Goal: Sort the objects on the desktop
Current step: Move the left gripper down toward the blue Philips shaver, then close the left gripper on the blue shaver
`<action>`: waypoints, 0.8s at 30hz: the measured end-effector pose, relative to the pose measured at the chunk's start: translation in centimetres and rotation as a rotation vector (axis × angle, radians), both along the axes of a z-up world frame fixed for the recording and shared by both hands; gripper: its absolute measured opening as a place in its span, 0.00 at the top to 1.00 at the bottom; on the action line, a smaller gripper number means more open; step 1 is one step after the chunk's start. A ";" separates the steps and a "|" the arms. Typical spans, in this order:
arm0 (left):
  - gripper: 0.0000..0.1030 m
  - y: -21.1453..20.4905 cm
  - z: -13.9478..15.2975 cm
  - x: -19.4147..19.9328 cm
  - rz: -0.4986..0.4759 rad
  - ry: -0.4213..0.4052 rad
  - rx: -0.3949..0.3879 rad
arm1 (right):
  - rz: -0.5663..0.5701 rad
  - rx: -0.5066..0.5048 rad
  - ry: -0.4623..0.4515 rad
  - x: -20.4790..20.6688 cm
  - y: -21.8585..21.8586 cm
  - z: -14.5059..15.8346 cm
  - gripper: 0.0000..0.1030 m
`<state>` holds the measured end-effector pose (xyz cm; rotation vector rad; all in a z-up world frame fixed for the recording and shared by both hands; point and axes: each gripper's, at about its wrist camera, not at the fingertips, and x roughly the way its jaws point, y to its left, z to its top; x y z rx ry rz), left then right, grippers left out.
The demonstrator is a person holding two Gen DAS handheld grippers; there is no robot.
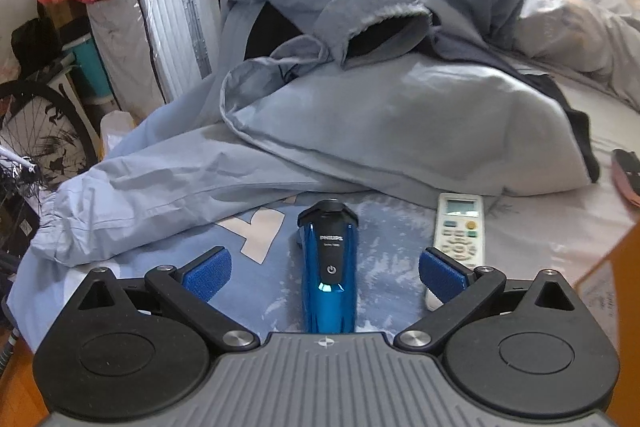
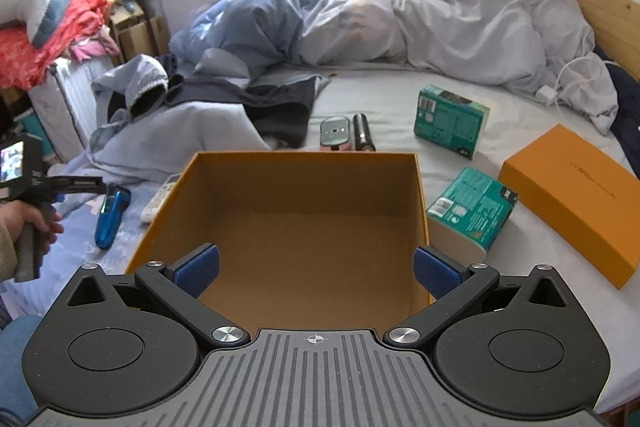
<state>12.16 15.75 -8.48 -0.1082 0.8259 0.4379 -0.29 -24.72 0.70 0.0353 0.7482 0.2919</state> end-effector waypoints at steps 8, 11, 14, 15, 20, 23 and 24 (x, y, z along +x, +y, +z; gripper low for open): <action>0.04 2.1 -3.8 1.9 0.044 0.059 -0.019 | 0.004 0.000 0.014 0.0 0.4 -0.3 0.00; 0.09 2.3 -4.9 2.5 0.020 0.074 -0.016 | 0.005 -0.001 0.014 0.0 0.5 -0.3 0.00; 0.13 2.4 -5.6 2.9 0.008 0.064 -0.027 | 0.006 -0.001 0.014 0.0 0.5 -0.3 0.00; 0.14 2.4 -5.8 3.0 0.008 0.065 -0.027 | 0.006 -0.002 0.015 0.0 0.5 -0.3 0.00; 0.19 2.7 -6.6 3.7 0.015 0.075 -0.036 | 0.008 -0.003 0.015 0.0 0.6 -0.3 0.00; 0.20 2.7 -7.0 3.9 0.004 0.076 -0.033 | 0.008 -0.004 0.015 0.0 0.6 -0.3 0.00; 0.20 2.8 -7.0 3.9 0.008 0.073 -0.036 | 0.009 -0.004 0.015 0.0 0.6 -0.3 0.00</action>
